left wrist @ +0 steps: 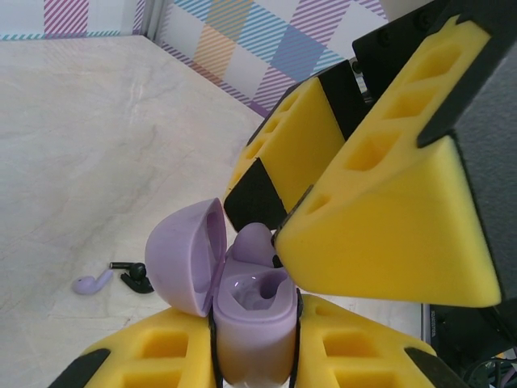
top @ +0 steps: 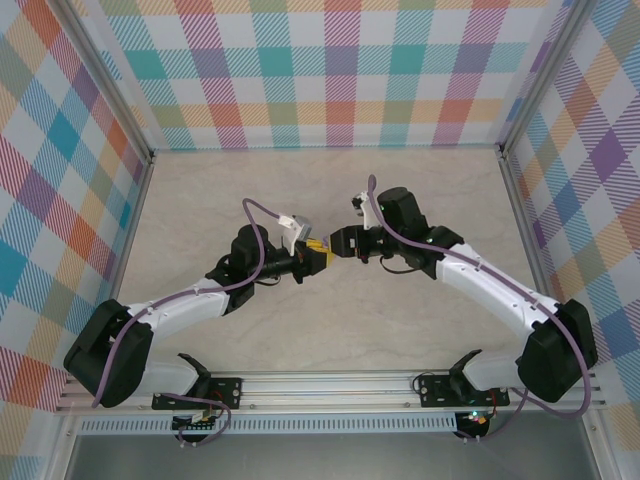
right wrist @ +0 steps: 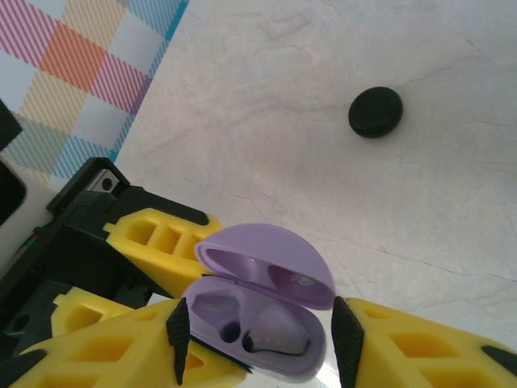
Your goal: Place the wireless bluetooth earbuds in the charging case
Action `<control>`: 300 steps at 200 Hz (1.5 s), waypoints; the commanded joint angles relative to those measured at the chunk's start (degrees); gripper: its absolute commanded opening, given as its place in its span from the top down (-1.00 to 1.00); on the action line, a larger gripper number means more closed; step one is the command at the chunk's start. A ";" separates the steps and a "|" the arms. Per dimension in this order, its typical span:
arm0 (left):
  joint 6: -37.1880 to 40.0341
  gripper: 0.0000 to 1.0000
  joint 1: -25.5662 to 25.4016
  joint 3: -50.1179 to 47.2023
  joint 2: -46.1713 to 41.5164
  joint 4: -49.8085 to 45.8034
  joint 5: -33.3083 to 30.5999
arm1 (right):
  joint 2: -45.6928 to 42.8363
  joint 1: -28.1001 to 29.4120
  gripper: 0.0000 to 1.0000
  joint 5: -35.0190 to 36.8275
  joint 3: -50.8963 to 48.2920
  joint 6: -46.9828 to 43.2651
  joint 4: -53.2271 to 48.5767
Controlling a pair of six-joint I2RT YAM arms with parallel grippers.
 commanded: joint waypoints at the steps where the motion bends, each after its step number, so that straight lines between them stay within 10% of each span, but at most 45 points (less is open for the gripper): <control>1: 1.23 0.56 -0.55 0.34 -1.91 1.75 -0.06 | -2.11 0.18 -0.08 2.90 1.10 -1.26 -2.24; 111: 3.75 0.56 -0.60 0.44 -6.42 -4.21 -0.12 | -5.18 -0.22 -0.20 19.76 1.56 -1.74 -10.90; 300: 5.93 0.56 -0.60 -0.96 -20.85 -14.98 5.08 | 31.93 -5.88 0.19 15.01 20.58 -5.59 -20.37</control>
